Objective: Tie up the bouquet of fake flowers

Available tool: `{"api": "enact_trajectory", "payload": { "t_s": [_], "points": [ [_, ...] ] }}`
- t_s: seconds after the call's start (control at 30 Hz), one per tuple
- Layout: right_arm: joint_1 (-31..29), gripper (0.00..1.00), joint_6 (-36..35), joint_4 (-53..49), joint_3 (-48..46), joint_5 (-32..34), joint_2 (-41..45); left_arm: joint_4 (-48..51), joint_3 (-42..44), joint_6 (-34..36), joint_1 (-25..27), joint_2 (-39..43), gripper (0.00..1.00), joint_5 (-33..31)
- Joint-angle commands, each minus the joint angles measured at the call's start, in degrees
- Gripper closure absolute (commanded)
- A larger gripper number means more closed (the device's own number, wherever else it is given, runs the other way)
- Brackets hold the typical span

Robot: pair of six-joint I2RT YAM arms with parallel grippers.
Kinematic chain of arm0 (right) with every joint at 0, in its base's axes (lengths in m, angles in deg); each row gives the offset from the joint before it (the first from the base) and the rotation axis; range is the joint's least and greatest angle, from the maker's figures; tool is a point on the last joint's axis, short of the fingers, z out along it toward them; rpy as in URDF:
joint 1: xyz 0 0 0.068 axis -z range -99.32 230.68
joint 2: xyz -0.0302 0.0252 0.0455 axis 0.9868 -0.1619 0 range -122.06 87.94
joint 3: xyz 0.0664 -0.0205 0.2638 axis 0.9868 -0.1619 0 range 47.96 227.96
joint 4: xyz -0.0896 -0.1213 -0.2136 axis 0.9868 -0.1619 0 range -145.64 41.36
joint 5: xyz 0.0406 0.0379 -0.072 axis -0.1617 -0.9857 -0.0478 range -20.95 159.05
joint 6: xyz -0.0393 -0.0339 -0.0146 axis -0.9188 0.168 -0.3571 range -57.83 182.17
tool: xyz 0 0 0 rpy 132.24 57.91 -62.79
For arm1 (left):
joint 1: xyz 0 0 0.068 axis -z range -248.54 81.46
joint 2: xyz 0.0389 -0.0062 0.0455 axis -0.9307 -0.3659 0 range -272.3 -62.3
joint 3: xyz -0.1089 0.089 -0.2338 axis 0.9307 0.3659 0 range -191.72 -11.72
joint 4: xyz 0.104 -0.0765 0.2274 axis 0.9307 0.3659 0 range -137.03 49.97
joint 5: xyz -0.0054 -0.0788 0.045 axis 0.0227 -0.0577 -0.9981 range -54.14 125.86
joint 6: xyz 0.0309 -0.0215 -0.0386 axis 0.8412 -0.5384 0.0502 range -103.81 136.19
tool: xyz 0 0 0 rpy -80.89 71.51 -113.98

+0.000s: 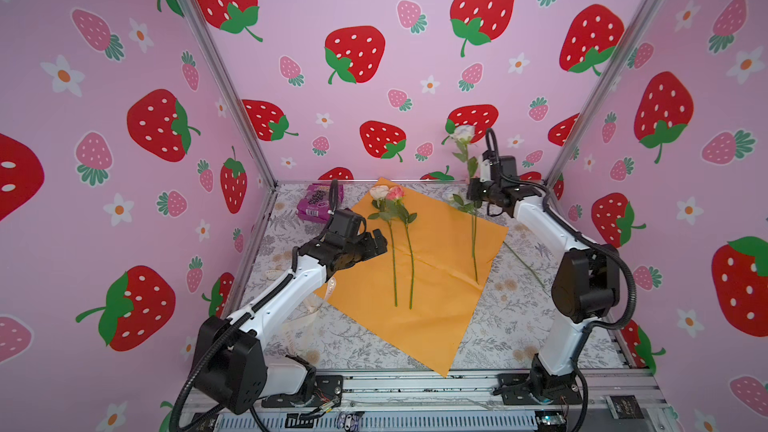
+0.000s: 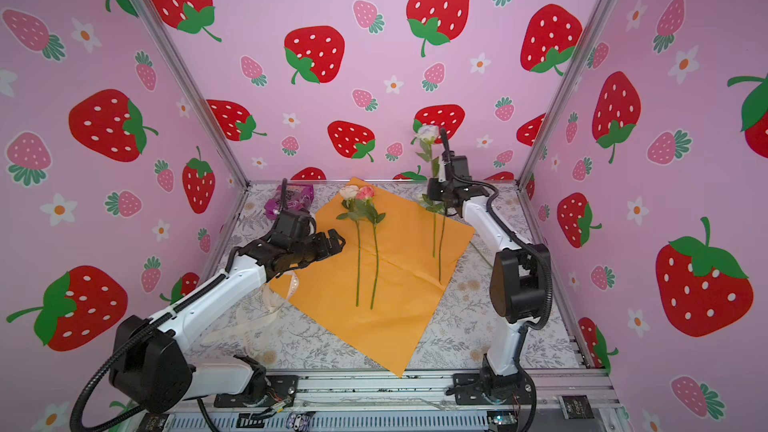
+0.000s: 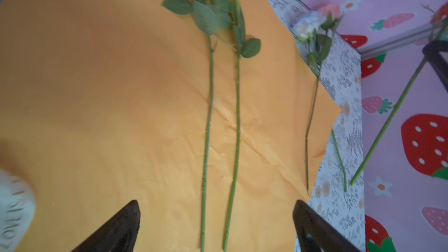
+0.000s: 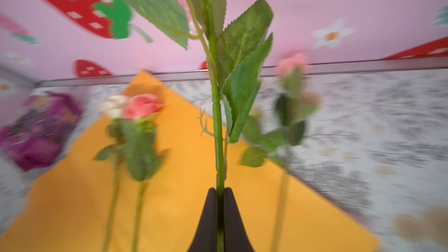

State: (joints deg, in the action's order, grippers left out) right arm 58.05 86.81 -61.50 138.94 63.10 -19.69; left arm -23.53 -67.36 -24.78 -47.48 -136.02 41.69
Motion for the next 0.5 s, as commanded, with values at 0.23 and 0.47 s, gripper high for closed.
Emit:
{"api": "enact_trajectory", "payload": {
  "t_s": [0.23,0.47],
  "points": [
    [-8.4,1.00,10.4,-3.1,12.5,-4.3,-14.5,3.7,11.3,-1.0,-8.0,14.3,0.01,4.0],
    [-14.0,1.00,16.0,0.9,10.1,-7.1,-19.4,3.9,12.0,-0.8,-9.0,14.4,0.01,5.7]
  ]
}}
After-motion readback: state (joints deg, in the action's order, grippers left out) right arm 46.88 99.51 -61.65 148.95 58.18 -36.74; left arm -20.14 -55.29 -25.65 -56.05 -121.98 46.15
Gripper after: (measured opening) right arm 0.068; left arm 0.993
